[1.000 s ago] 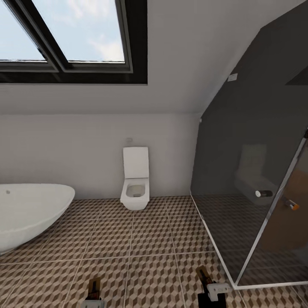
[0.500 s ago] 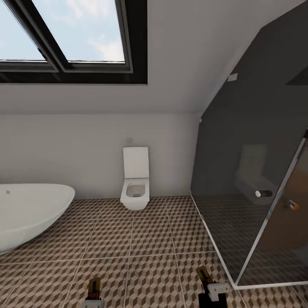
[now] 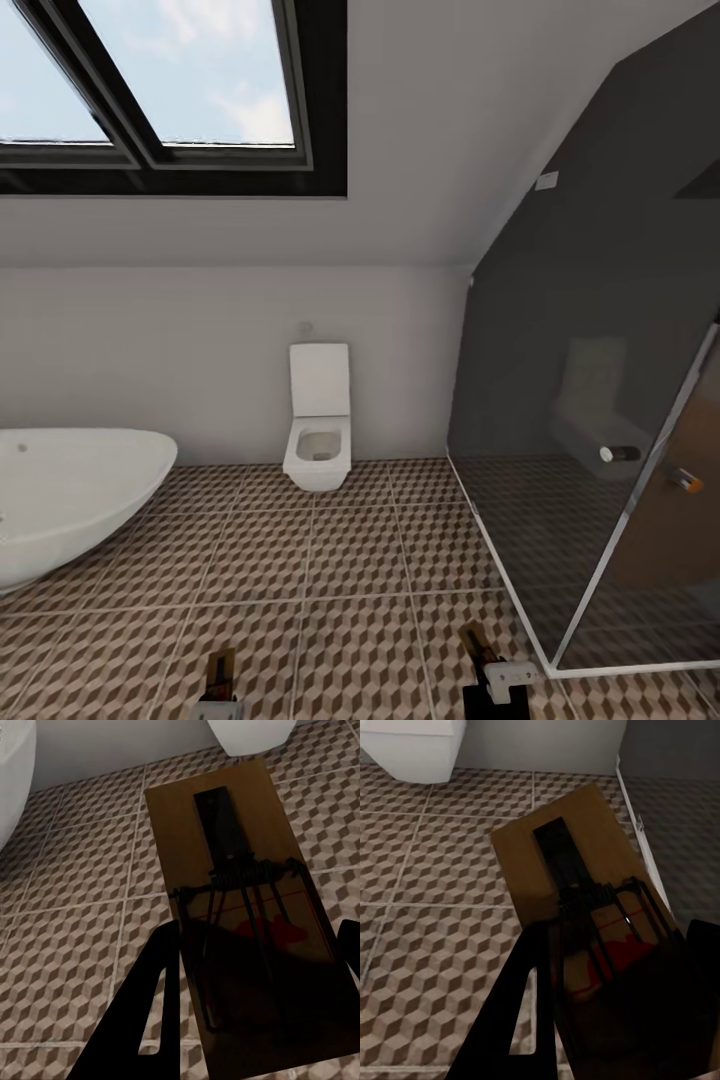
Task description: Take the four mousetraps from the cabinet in the bathroom and place them on the bathroom floor. Make sure all four end up on the same floor surface, and ensure that at least two of them are either under or directly next to the same bathroom sink.
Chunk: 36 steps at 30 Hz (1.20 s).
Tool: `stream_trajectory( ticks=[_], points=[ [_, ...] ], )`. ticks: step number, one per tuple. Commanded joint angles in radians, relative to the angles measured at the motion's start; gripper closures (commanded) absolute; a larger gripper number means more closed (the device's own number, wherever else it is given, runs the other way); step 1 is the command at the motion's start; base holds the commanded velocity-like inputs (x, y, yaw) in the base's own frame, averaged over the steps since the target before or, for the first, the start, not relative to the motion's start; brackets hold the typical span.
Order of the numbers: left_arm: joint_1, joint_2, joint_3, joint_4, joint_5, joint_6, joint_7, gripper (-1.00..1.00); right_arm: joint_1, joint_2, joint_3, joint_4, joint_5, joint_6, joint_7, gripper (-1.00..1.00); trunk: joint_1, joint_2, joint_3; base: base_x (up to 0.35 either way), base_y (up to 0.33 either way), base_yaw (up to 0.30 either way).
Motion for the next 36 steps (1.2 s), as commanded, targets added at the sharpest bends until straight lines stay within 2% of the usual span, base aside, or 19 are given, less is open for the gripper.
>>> stream_trajectory(
  ticks=[1, 9, 19, 24, 28, 29, 31, 32, 33, 34, 35, 36],
  points=[
    [-0.001, -0.001, -0.006, 0.003, -0.007, -0.001, 0.011, 1.0, 0.0, 0.0, 0.006, 0.001, 0.005, -0.001, -0.008, 1.0, 0.0, -0.001, -0.001, 0.0, 0.0, 0.127],
    [-0.001, -0.001, -0.007, 0.003, -0.007, -0.001, 0.011, 1.0, 0.0, 0.0, 0.006, 0.001, 0.005, -0.001, -0.008, 1.0, 0.0, -0.001, -0.001, 0.005, 0.022, 0.123],
    [-0.001, -0.001, -0.006, 0.003, -0.008, -0.001, 0.011, 1.0, 0.0, -0.003, 0.006, 0.0, 0.005, -0.001, -0.008, 1.0, 0.0, -0.001, -0.001, 0.16, 0.178, 0.01],
    [-0.001, -0.002, -0.006, -0.001, -0.007, -0.001, 0.013, 1.0, 0.0, -0.006, 0.005, -0.001, 0.004, -0.002, -0.006, 1.0, 0.0, -0.001, -0.001, 0.038, 0.036, 0.0],
    [-0.001, -0.003, -0.002, -0.008, -0.007, 0.016, 0.018, 1.0, 0.0, 0.003, 0.004, -0.002, 0.006, 0.004, -0.01, 1.0, 0.0, -0.001, -0.001, 0.005, 0.005, 0.0],
    [-0.001, -0.004, -0.001, -0.01, -0.007, 0.041, 0.018, 1.0, 0.0, 0.005, 0.003, -0.004, 0.006, 0.009, -0.012, 1.0, 0.0, -0.001, -0.001, 0.001, 0.001, 0.0],
    [-0.001, -0.009, -0.001, -0.041, -0.009, 0.176, 0.018, 1.0, 0.0, 0.01, 0.002, -0.034, 0.006, 0.048, -0.028, 1.0, 0.0, -0.001, -0.001, 0.0, 0.0, 0.0],
    [-0.001, -0.009, -0.001, -0.056, -0.009, 0.21, 0.017, 1.0, 0.0, 0.017, 0.002, -0.07, 0.006, 0.084, -0.04, 1.0, 0.0, -0.001, -0.001, 0.0, 0.0, 0.0],
    [-0.001, -0.006, -0.001, -0.093, -0.01, 0.28, 0.018, 1.0, 0.0, 0.022, 0.002, -0.093, 0.006, 0.108, -0.048, 1.0, 0.0, -0.001, -0.001, 0.0, 0.0, 0.0],
    [-0.002, 0.001, -0.001, -0.137, -0.01, 0.347, 0.017, 1.0, 0.0, 0.034, 0.002, -0.146, 0.006, 0.169, -0.066, 1.0, 0.0, -0.001, -0.001, 0.0, 0.0, 0.0],
    [-0.003, 0.006, -0.001, -0.161, -0.011, 0.378, 0.017, 1.0, 0.0, 0.039, 0.002, -0.176, 0.006, 0.205, -0.075, 1.0, 0.0, -0.001, -0.001, 0.0, 0.0, 0.0],
    [-0.005, 0.018, -0.001, -0.211, -0.011, 0.434, 0.018, 1.0, 0.0, 0.048, 0.002, -0.24, 0.006, 0.281, -0.091, 1.0, 0.0, -0.001, -0.001, 0.0, 0.0, 0.0]
  ],
)
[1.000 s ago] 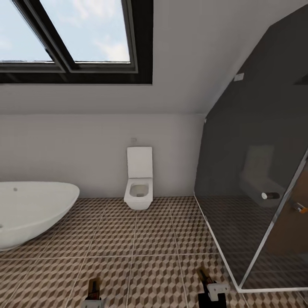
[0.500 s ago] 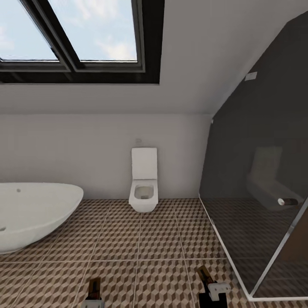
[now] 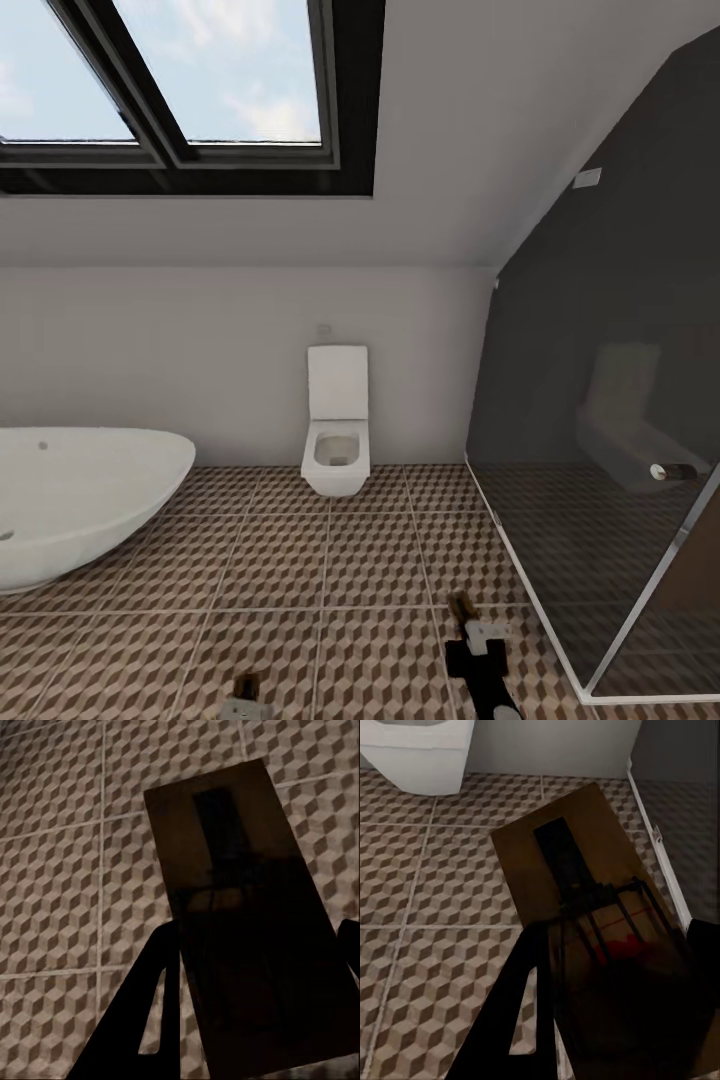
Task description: Take the four mousetraps from the cabinet in the bathroom and place them on the bathroom floor. Make sure all four end up on the same floor surface, and ensure that at least two of them are either under or directly next to the same bathroom sink.
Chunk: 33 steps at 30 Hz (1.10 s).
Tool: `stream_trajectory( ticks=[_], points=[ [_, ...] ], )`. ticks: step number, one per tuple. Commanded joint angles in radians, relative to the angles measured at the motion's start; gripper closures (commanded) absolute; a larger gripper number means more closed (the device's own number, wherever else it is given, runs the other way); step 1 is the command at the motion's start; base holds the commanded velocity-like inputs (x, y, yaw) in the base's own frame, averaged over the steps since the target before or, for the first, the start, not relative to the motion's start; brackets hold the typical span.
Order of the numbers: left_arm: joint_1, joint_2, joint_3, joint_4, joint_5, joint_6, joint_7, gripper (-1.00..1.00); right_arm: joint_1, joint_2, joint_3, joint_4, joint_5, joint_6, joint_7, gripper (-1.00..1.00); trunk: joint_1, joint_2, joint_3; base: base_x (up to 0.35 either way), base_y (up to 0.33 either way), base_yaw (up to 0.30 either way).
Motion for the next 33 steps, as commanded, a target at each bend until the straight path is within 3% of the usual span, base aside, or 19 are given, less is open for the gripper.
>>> stream_trajectory(
  ticks=[1, 3, 5, 7, 8, 9, 10, 11, 12, 13, 16, 17, 18, 20, 22, 23, 25, 29, 33],
  points=[
    [-0.003, 0.014, -0.007, -0.052, 0.005, 0.05, 0.008, 1.0, 0.0, 0.005, 0.005, -0.068, 0.003, 0.078, -0.021, 1.0, 0.0, -0.001, -0.001, 0.0, 0.0, 0.0],
    [-0.01, 0.046, 0.001, -0.152, 0.004, 0.144, 0.009, 1.0, -0.001, 0.011, 0.005, -0.197, 0.003, 0.209, -0.032, 1.0, 0.0, -0.001, -0.001, 0.0, 0.0, 0.0],
    [-0.038, 0.082, 0.054, -0.255, 0.004, 0.245, 0.008, 1.0, -0.002, 0.013, 0.005, -0.302, 0.003, 0.303, -0.037, 1.0, 0.0, -0.001, -0.001, 0.0, 0.0, 0.0],
    [-0.08, 0.113, 0.168, -0.357, 0.0, 0.367, 0.007, 1.0, -0.005, 0.013, 0.005, -0.371, 0.003, 0.375, -0.04, 1.0, 0.0, -0.001, -0.001, 0.0, 0.0, 0.0],
    [-0.089, 0.118, 0.203, -0.383, -0.002, 0.4, 0.006, 1.0, -0.006, 0.013, 0.005, -0.383, 0.003, 0.393, -0.041, 1.0, 0.0, -0.001, -0.001, 0.0, 0.0, 0.0],
    [-0.108, 0.127, 0.275, -0.435, -0.007, 0.467, 0.006, 1.0, -0.012, 0.013, 0.005, -0.405, 0.003, 0.428, -0.045, 1.0, 0.0, -0.001, -0.001, 0.0, 0.0, 0.0],
    [-0.118, 0.13, 0.31, -0.462, -0.011, 0.501, 0.005, 1.0, -0.017, 0.014, 0.005, -0.416, 0.003, 0.446, -0.048, 1.0, 0.0, -0.001, -0.001, 0.0, 0.0, 0.0],
    [-0.14, 0.134, 0.374, -0.519, -0.027, 0.567, 0.005, 1.0, -0.035, 0.013, 0.005, -0.438, 0.003, 0.486, -0.057, 1.0, 0.0, -0.001, -0.001, 0.0, 0.0, 0.0],
    [-0.167, 0.137, 0.43, -0.577, -0.054, 0.631, 0.005, 1.0, -0.057, 0.012, 0.005, -0.458, 0.003, 0.531, -0.067, 1.0, 0.0, -0.001, -0.001, 0.0, 0.0, 0.0],
    [-0.182, 0.138, 0.454, -0.605, -0.074, 0.663, 0.006, 1.0, -0.069, 0.012, 0.005, -0.467, 0.003, 0.554, -0.071, 1.0, 0.0, -0.001, -0.001, 0.0, 0.0, 0.0],
    [-0.282, 0.137, 0.554, -0.746, -0.239, 0.873, 0.005, 1.0, -0.124, 0.01, 0.004, -0.499, 0.002, 0.671, -0.085, 1.0, 0.0, -0.001, -0.001, 0.0, 0.0, 0.0],
    [-0.309, 0.131, 0.574, -0.775, -0.295, 0.932, 0.006, 1.0, -0.141, 0.01, 0.004, -0.505, 0.002, 0.692, -0.088, 1.0, 0.0, -0.001, -0.001, 0.0, 0.0, 0.0],
    [-0.319, 0.126, 0.582, -0.786, -0.321, 0.955, 0.006, 1.0, -0.149, 0.011, 0.004, -0.507, 0.002, 0.7, -0.089, 1.0, 0.0, -0.001, -0.001, 0.0, 0.0, 0.0],
    [-0.344, 0.101, 0.599, -0.802, -0.418, 1.007, 0.006, 1.0, -0.172, 0.012, 0.003, -0.512, 0.0, 0.718, -0.091, 1.0, 0.0, -0.001, -0.001, 0.0, 0.0, 0.0],
    [-0.354, 0.087, 0.608, -0.77, -0.489, 1.015, 0.003, 1.0, -0.184, 0.013, 0.003, -0.514, -0.003, 0.728, -0.091, 1.0, 0.0, -0.001, -0.001, 0.0, 0.0, 0.0],
    [-0.356, 0.085, 0.61, -0.755, -0.501, 1.005, 0.002, 1.0, -0.185, 0.014, 0.003, -0.514, -0.003, 0.73, -0.091, 1.0, 0.0, -0.001, -0.001, 0.0, 0.0, 0.0],
    [-0.359, 0.078, 0.613, -0.663, -0.528, 0.897, 0.0, 1.0, -0.189, 0.019, 0.003, -0.507, -0.005, 0.734, -0.09, 1.0, 0.0, -0.001, -0.001, 0.0, 0.0, 0.0],
    [-0.361, 0.051, 0.614, -0.435, -0.543, 0.588, -0.021, 1.0, -0.191, 0.049, 0.003, -0.494, -0.006, 0.736, -0.09, 1.0, 0.0, -0.001, -0.001, 0.0, 0.0, 0.0],
    [-0.361, 0.052, 0.612, -0.35, -0.545, 0.491, -0.12, 1.0, -0.192, 0.058, 0.003, -0.491, -0.006, 0.736, -0.089, 1.0, 0.0, -0.001, -0.001, 0.0, 0.0, 0.0]
  ],
)
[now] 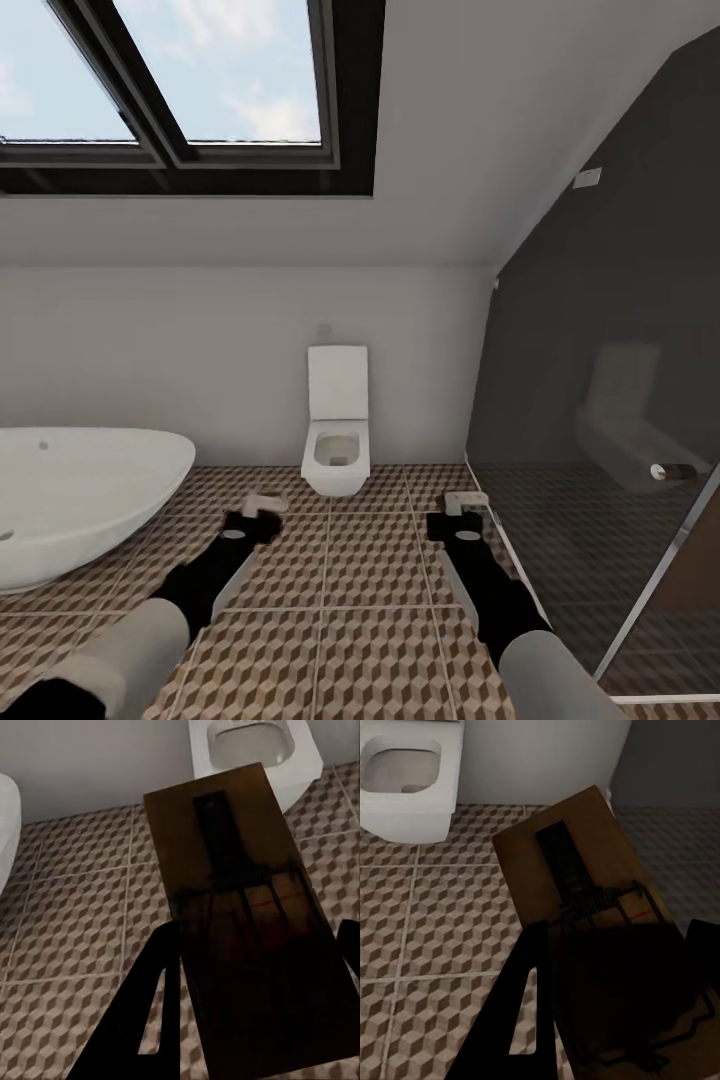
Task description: Take the four mousetraps from the cabinet in the bathroom and place them on the bathroom floor. Make sure all four end up on the same floor surface, and ensure that at least two of them are either under or directly next to the same bathroom sink.
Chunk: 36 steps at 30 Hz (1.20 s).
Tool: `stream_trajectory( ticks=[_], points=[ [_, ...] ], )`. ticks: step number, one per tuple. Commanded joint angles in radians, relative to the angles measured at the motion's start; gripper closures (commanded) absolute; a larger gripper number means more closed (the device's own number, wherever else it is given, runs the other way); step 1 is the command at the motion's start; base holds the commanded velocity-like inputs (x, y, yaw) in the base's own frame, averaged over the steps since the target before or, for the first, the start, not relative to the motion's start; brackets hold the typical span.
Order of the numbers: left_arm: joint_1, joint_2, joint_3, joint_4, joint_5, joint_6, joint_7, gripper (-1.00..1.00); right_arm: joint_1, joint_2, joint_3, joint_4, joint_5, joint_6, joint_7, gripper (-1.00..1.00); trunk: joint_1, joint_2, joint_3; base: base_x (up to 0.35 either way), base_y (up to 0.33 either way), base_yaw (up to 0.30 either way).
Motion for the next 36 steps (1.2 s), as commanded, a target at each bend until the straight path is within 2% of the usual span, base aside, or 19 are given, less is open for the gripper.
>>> stream_trajectory(
  ticks=[1, 5, 7, 11, 24, 36],
  points=[
    [0.0, 0.005, -0.009, 0.007, 0.008, -0.013, -0.029, 1.0, 0.0, 0.001, 0.003, -0.001, 0.004, 0.008, -0.004, 1.0, 0.0, -0.001, -0.001, 0.0, 0.0, 0.0],
    [0.0, 0.012, -0.01, 0.03, 0.012, -0.092, -0.11, 1.0, 0.0, 0.002, 0.003, 0.001, 0.004, 0.007, -0.004, 1.0, 0.0, -0.001, -0.001, 0.0, 0.0, 0.0],
    [0.0, -0.002, -0.01, 0.057, 0.014, -0.123, -0.13, 1.0, 0.0, 0.002, 0.003, 0.001, 0.004, 0.006, -0.003, 1.0, 0.0, -0.001, -0.001, 0.0, 0.0, 0.0],
    [0.0, -0.012, -0.01, 0.069, 0.015, -0.129, -0.131, 1.0, 0.0, 0.001, 0.003, 0.001, 0.005, 0.007, -0.003, 1.0, 0.0, -0.001, -0.001, 0.0, 0.0, 0.0],
    [0.005, -0.018, -0.01, 0.124, 0.017, -0.132, -0.136, 1.0, 0.0, -0.006, 0.008, -0.012, 0.01, 0.015, -0.004, 1.0, 0.0, -0.001, -0.001, 0.0, 0.0, 0.0],
    [0.005, -0.018, -0.01, 0.127, 0.017, -0.133, -0.139, 1.0, 0.0, -0.009, 0.008, -0.015, 0.01, 0.02, -0.004, 1.0, 0.0, -0.001, -0.001, 0.0, 0.0, 0.0]
  ],
)
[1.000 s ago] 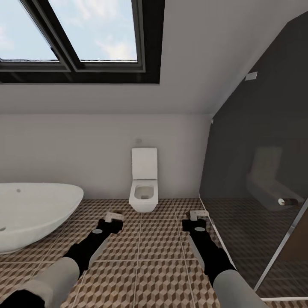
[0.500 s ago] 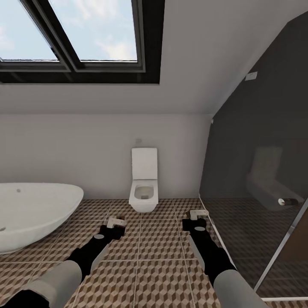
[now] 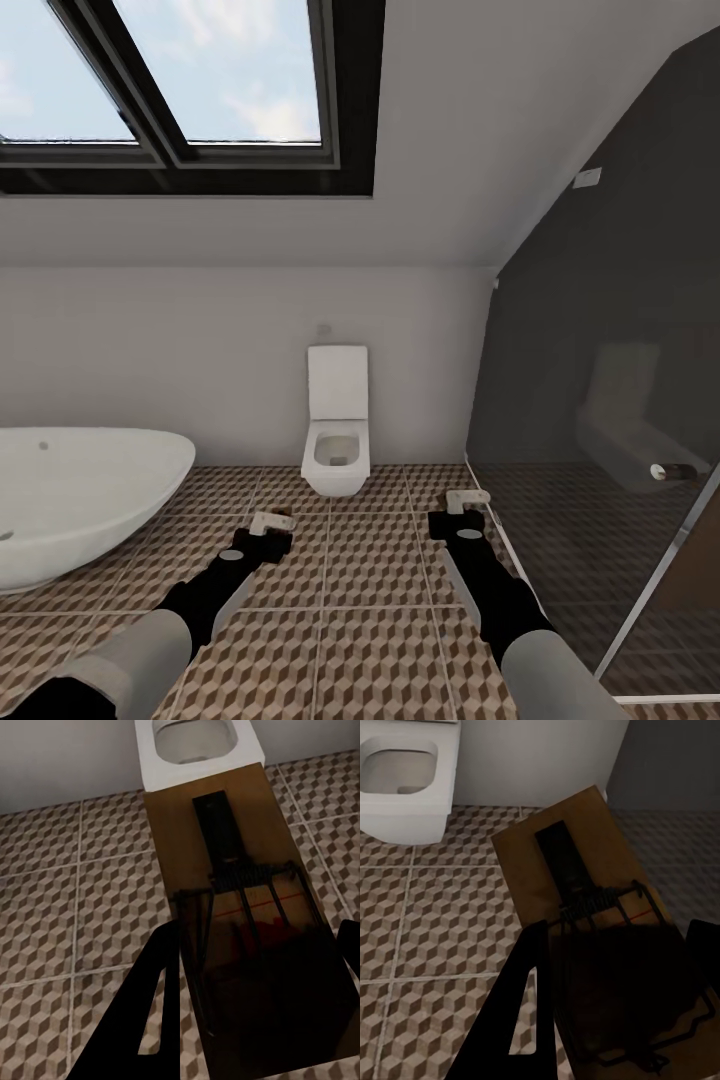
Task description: Take the four mousetraps from the cabinet in the bathroom and place them on the bathroom floor. Make sure all four end up on the same floor surface, and ensure that at least two of them are either under or directly next to the same bathroom sink.
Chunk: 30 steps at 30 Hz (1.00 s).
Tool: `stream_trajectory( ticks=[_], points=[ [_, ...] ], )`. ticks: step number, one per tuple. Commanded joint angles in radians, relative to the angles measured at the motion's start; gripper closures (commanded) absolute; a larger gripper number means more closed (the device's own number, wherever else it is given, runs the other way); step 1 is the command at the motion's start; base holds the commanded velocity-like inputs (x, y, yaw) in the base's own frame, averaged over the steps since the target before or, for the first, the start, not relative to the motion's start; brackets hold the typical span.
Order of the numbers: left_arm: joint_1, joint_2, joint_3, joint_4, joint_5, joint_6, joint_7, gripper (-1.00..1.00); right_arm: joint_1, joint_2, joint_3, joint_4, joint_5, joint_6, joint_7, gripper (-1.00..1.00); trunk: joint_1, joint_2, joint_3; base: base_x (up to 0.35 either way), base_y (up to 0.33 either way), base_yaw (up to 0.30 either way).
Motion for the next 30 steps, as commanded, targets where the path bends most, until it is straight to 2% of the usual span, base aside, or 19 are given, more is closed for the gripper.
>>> stream_trajectory(
  ticks=[1, 5, 7, 19, 30],
  points=[
    [0.0, 0.001, -0.009, -0.002, 0.008, 0.006, 0.008, 1.0, 0.0, 0.0, 0.003, -0.001, 0.004, 0.008, -0.004, 1.0, 0.0, -0.001, -0.001, 0.0, 0.0, 0.0],
    [0.0, 0.001, -0.009, -0.002, 0.008, 0.006, 0.007, 1.0, 0.0, 0.0, 0.002, -0.001, 0.004, 0.008, -0.004, 1.0, 0.0, -0.001, -0.001, 0.0, 0.0, 0.0],
    [0.0, 0.001, -0.009, -0.002, 0.008, 0.006, 0.007, 1.0, 0.0, 0.0, 0.002, -0.001, 0.004, 0.008, -0.004, 1.0, 0.008, -0.015, -0.008, 0.0, 0.0, 0.0],
    [0.0, 0.001, -0.009, 0.003, 0.008, 0.006, 0.007, 1.0, 0.0, 0.001, 0.003, -0.001, 0.003, 0.008, -0.004, 1.0, 0.054, -0.099, -0.063, 0.0, 0.0, 0.0],
    [0.0, -0.011, -0.009, 0.019, 0.008, 0.004, 0.007, 1.0, 0.001, 0.0, 0.004, 0.0, 0.002, 0.005, -0.001, 1.0, 0.096, -0.176, -0.115, 0.0, 0.0, 0.0]
  ],
)
